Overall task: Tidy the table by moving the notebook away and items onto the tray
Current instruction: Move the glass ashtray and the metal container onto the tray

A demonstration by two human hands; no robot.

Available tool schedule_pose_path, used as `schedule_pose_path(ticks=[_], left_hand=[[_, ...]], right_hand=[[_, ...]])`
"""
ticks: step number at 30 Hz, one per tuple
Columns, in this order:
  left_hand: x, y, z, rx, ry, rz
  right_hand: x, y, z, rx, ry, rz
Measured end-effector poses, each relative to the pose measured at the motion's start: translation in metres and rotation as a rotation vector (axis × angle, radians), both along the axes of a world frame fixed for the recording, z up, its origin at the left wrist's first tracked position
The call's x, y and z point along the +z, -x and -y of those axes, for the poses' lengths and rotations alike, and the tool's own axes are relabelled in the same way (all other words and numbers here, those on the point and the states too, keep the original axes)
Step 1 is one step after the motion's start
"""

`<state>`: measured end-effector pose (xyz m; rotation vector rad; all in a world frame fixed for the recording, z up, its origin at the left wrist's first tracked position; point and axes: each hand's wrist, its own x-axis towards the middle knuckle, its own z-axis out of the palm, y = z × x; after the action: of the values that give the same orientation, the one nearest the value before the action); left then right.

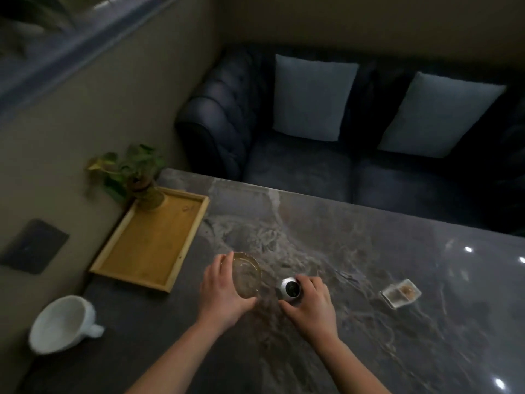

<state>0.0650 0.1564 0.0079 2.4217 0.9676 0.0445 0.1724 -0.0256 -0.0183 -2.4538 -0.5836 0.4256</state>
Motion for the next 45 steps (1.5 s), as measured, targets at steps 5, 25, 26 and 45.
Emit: schedule_pose_path(ticks=[5, 25, 26, 45], left_hand=[[0.008, 0.04, -0.056, 0.131, -0.03, -0.038], [-0.003, 0.087, -0.214, 0.451, -0.02, -0.155], [-0.004, 0.086, -0.219, 0.455, -0.022, -0.16], [-0.031, 0.078, -0.248, 0.472, -0.065, -0.211]], right_hand=[[0.006, 0.02, -0.067, 0.178, -0.032, 0.003], [0.007, 0.055, -0.229, 0.415, -0.002, 0.064], [0.006, 0.056, -0.231, 0.417, 0.004, 0.062], [-0.007, 0.04, -0.239, 0.403, 0.03, 0.029]])
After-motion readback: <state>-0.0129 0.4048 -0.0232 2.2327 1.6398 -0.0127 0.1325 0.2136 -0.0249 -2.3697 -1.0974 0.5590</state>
